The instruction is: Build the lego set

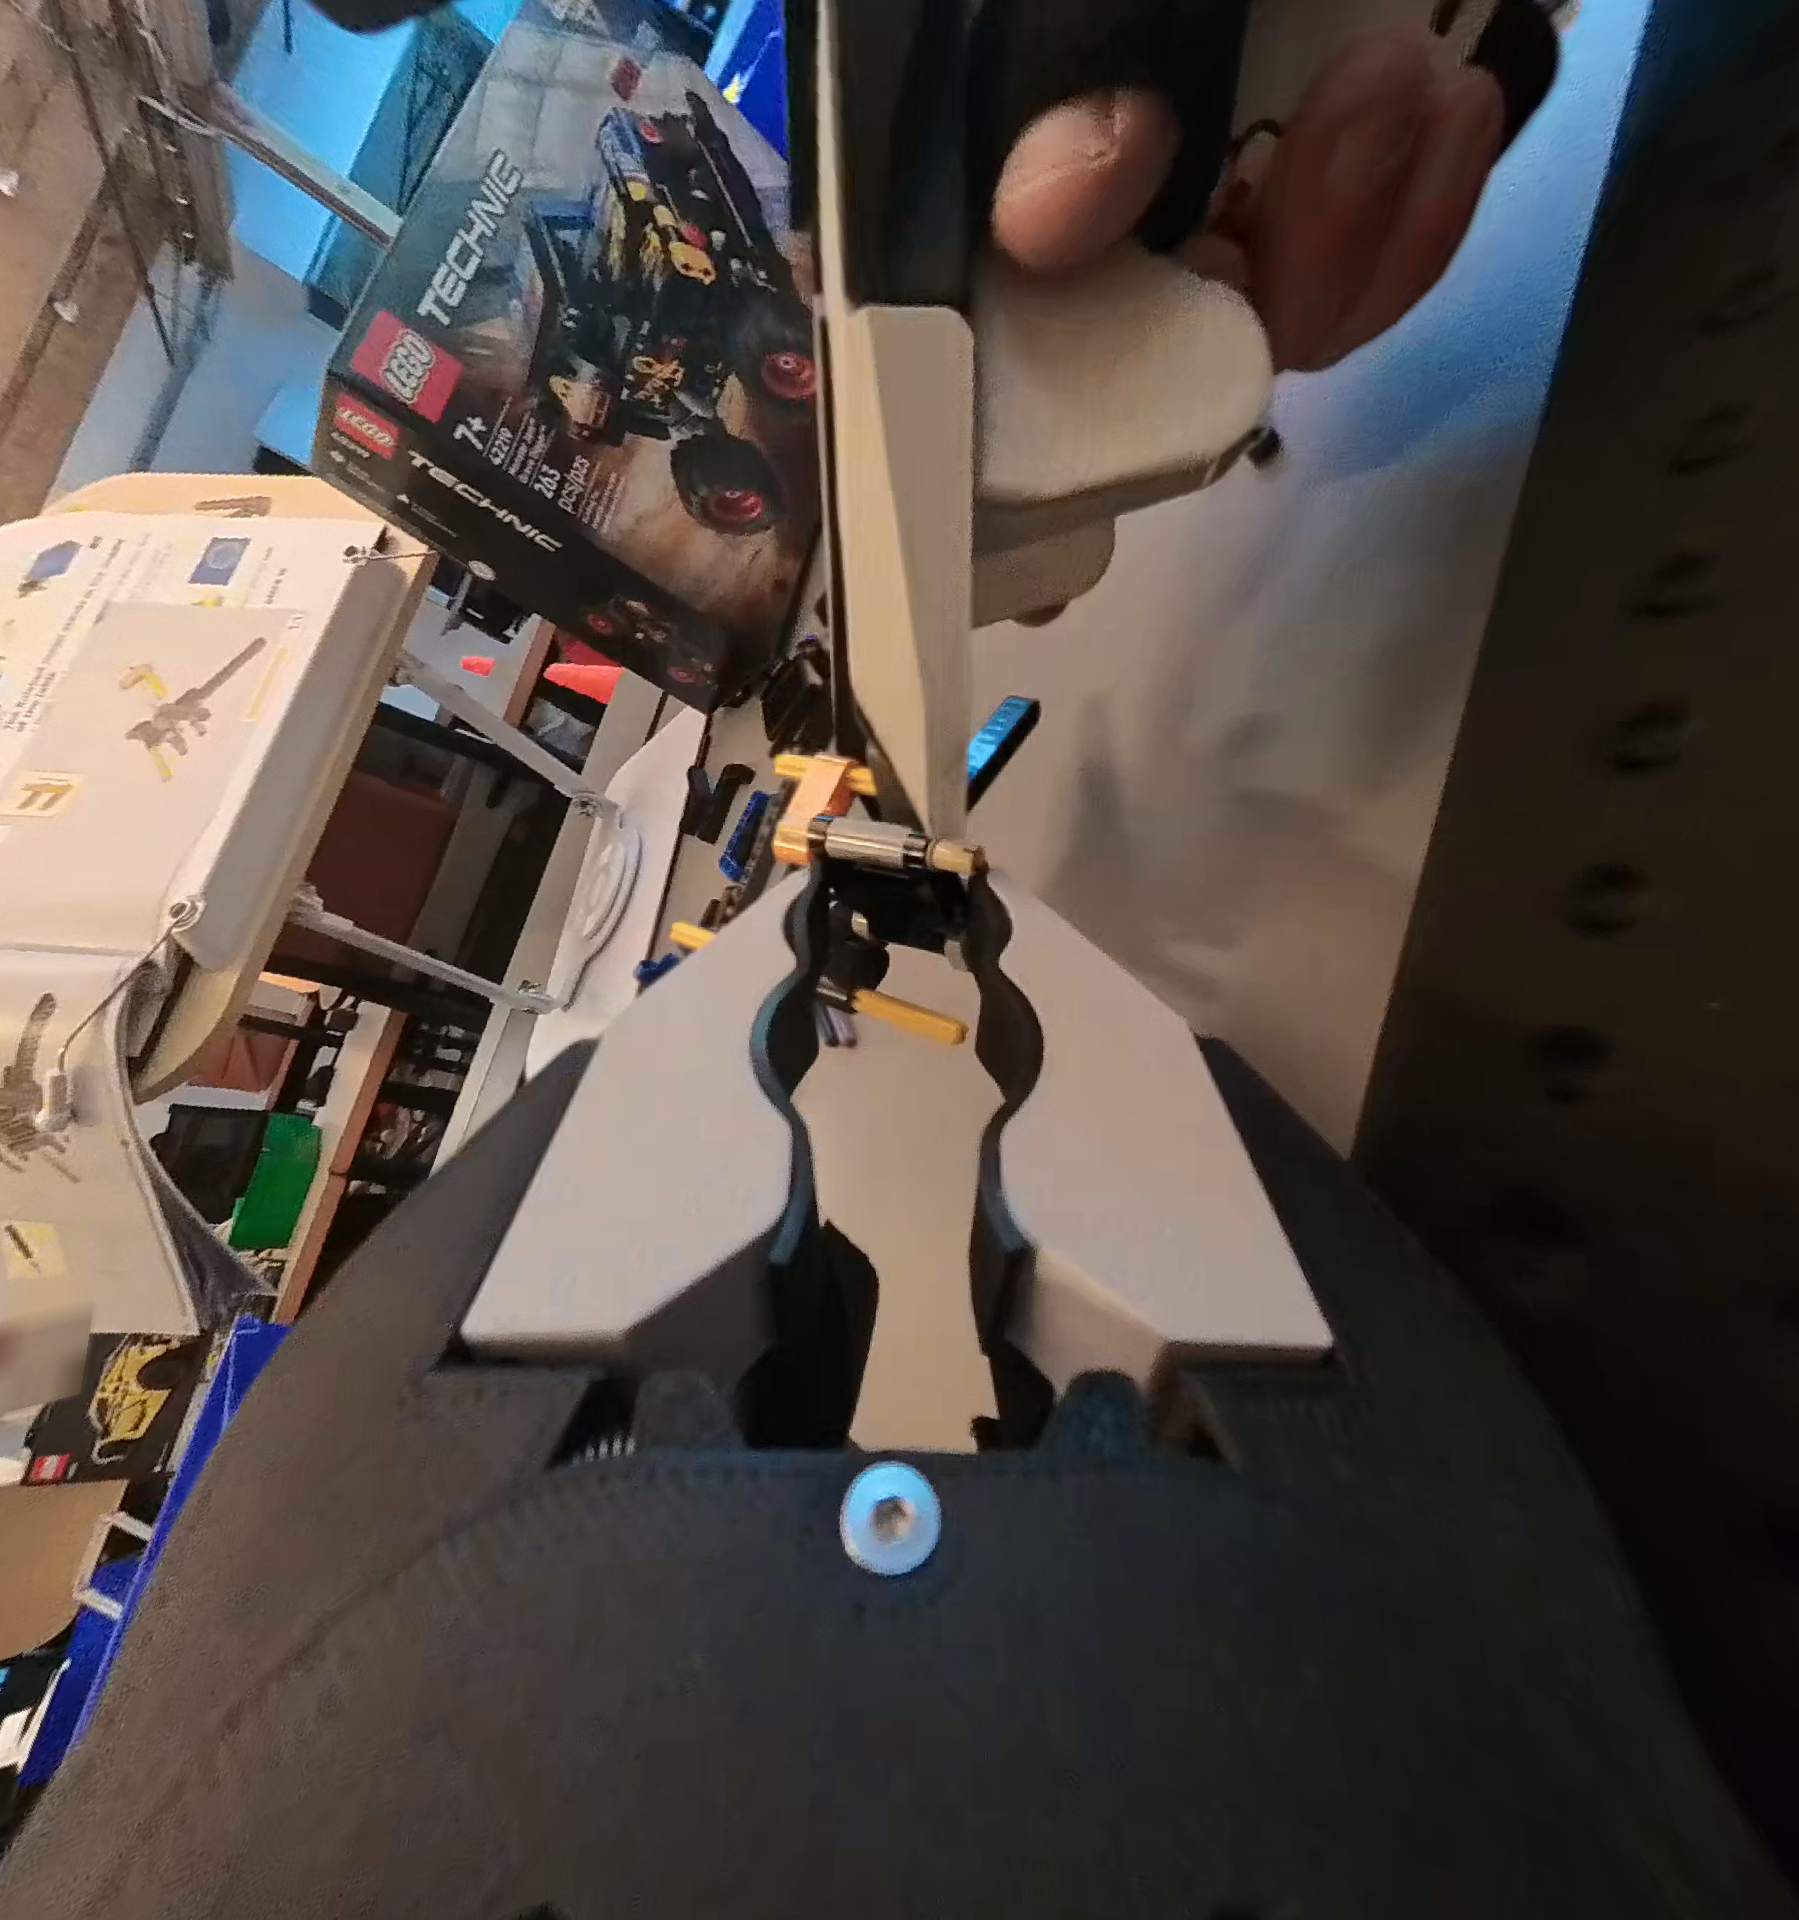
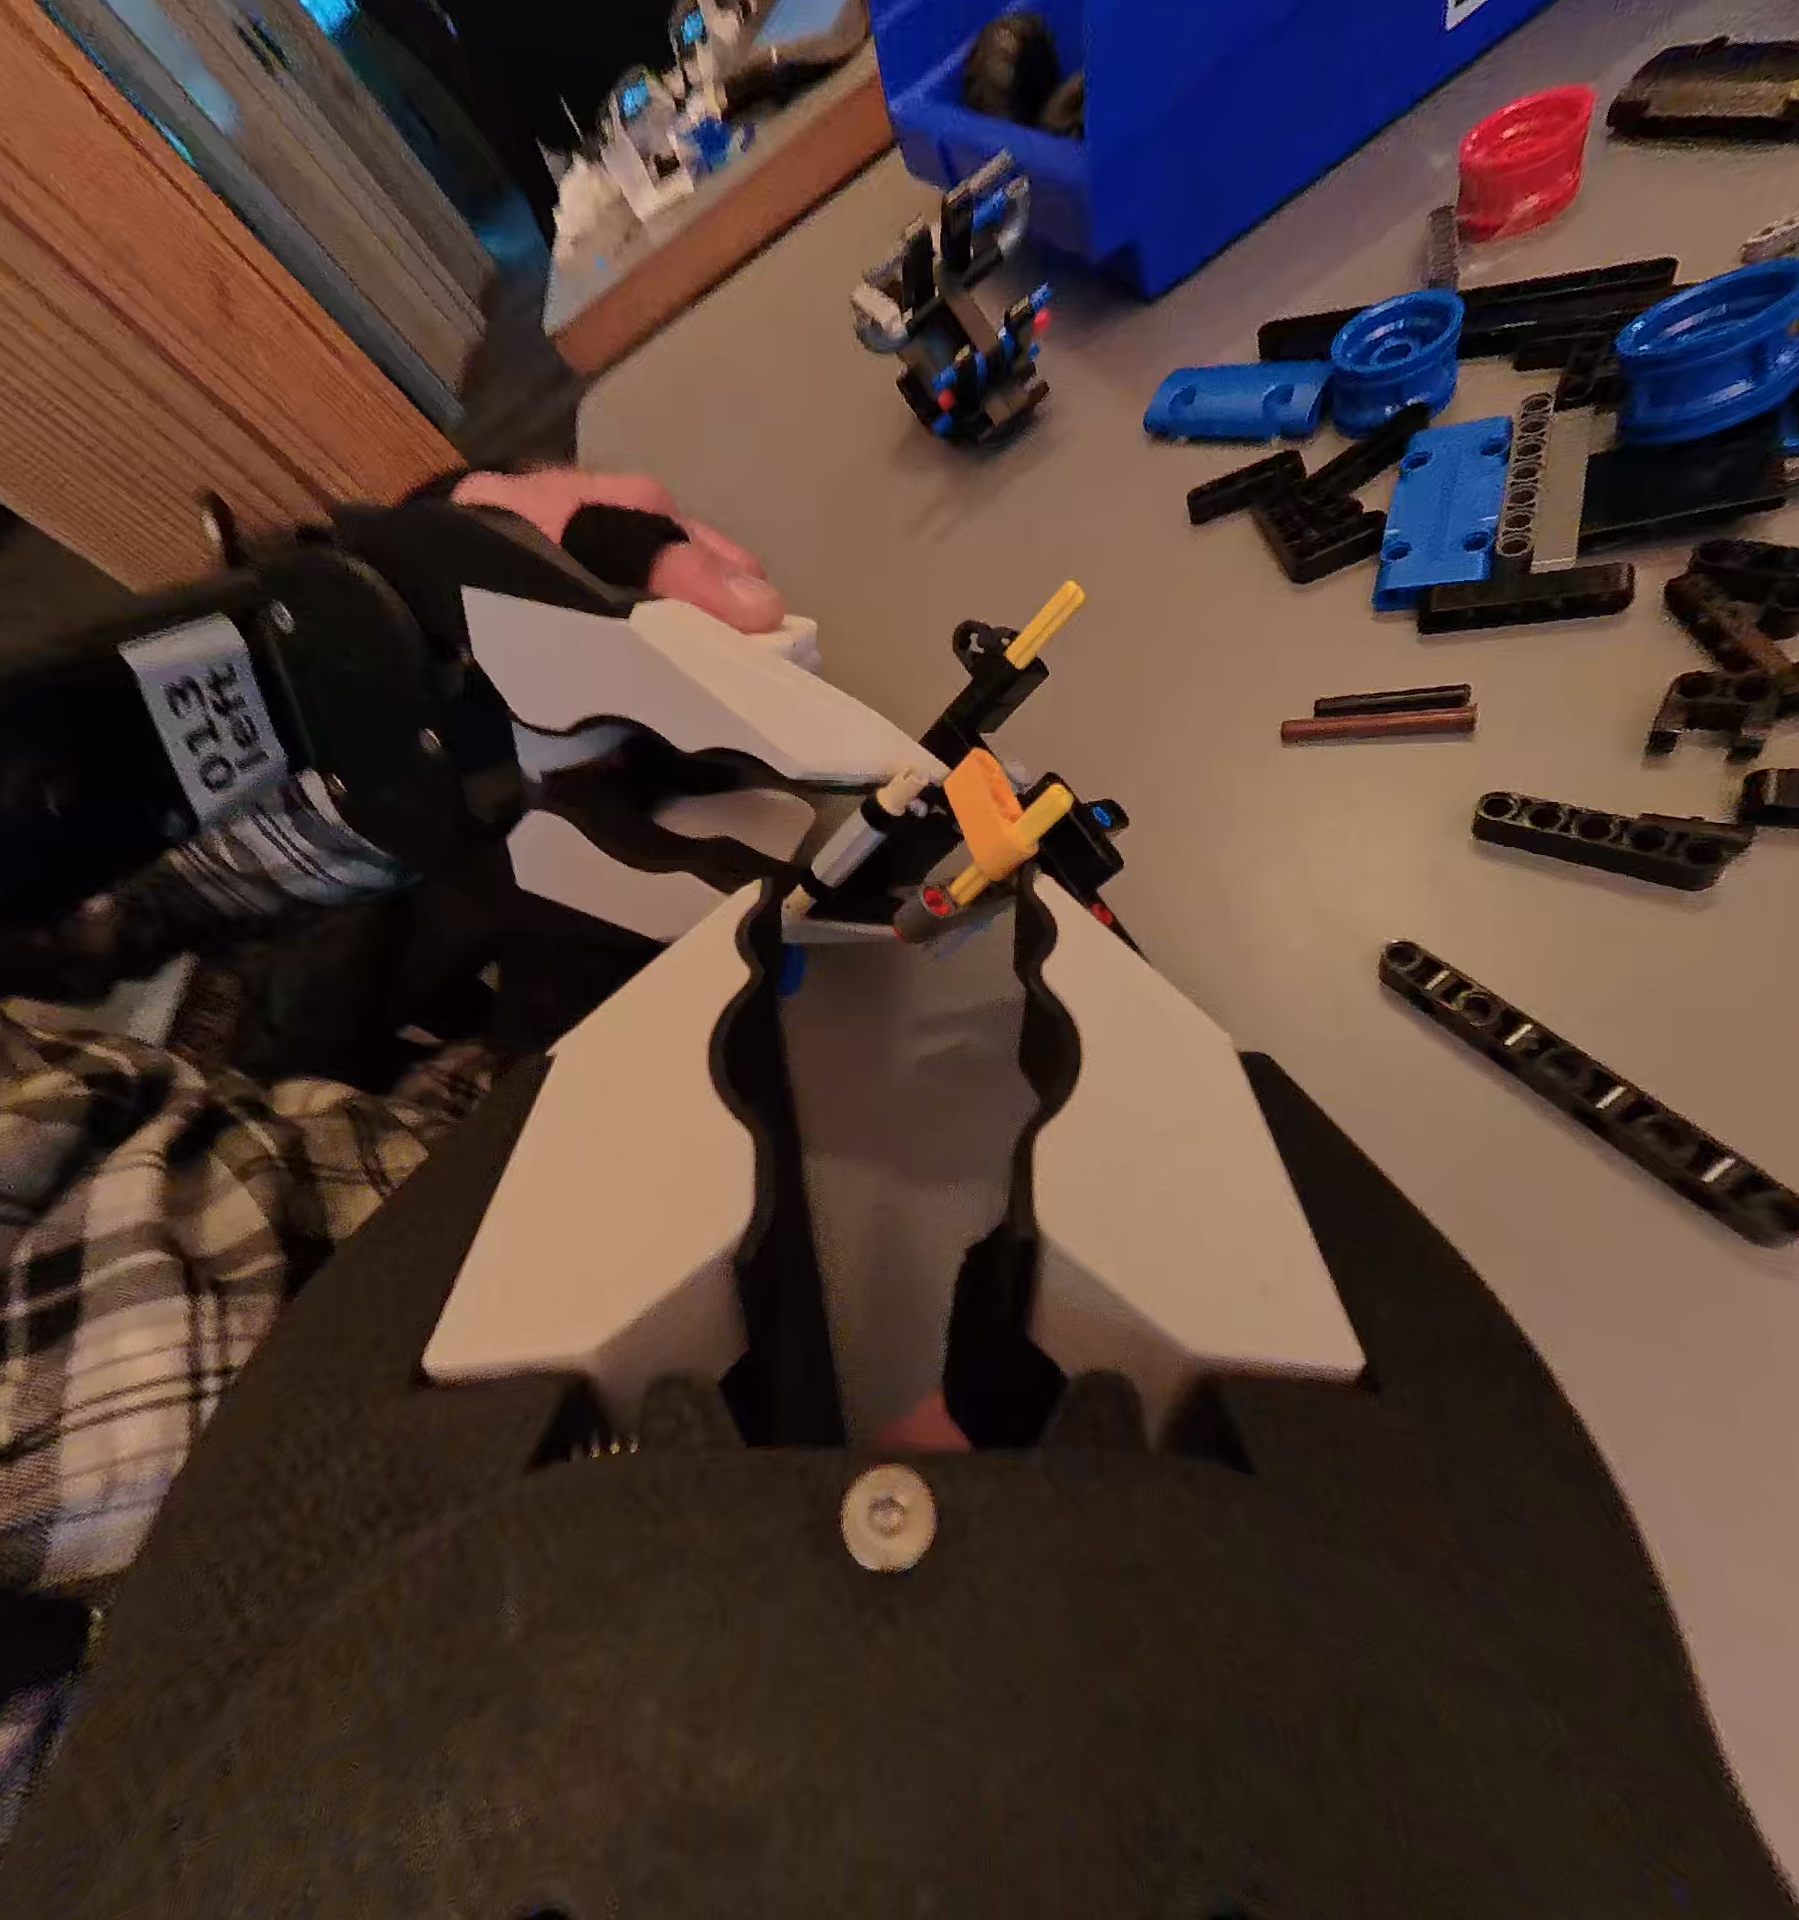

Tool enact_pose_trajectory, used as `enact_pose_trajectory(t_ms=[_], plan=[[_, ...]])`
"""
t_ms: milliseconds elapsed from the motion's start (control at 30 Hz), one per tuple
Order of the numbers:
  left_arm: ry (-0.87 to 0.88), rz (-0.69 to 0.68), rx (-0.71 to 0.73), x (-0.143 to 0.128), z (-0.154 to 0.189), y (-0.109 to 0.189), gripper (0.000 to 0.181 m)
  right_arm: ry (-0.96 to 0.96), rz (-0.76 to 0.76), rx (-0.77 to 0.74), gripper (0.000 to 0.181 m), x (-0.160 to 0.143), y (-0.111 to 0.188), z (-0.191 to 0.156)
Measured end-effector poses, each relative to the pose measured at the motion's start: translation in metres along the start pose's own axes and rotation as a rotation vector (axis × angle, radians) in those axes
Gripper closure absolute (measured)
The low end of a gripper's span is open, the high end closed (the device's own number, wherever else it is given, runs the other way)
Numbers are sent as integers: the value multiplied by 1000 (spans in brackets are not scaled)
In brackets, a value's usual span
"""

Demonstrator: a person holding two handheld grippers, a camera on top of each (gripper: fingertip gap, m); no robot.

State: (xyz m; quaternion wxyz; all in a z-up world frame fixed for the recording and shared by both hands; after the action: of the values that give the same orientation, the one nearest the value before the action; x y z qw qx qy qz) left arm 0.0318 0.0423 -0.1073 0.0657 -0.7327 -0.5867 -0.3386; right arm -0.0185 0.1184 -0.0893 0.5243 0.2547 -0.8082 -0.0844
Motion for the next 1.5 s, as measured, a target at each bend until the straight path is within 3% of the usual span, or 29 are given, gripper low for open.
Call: enact_pose_trajectory(t_ms=[300,433,600,767,900,1167,1500], plan=[[43,-36,-128,-5,8,-7,156,191,-201,-112,138,-16,-3,5],[43,-43,-160,-6,11,-8,156,229,-221,-143,137,-13,6,11],[9,-52,-167,-3,16,-9,156,41,-111,-19,152,12,18,20],[-66,-76,-130,2,20,-9,156,-127,-200,107,153,-3,11,29],[-123,-80,-89,8,21,-9,156,-203,-168,184,153,0,8,26],[-145,-68,-80,11,22,-6,156,-214,-143,236,171,2,0,27],[-135,-33,-50,17,19,-1,156,-210,-83,310,175,3,5,28]])
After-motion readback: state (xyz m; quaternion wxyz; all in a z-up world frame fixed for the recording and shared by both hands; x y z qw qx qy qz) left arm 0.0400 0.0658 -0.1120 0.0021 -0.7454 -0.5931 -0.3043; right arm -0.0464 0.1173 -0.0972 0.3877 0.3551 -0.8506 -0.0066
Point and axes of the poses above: each gripper's, where its closed fingertips meet, y back along the fingers, x out of its top, z = x × y across the jaws, the point moved 6 cm from there along y, back along the fingers, and after that the axes turned 1 degree about z, right-handed, at the moved point
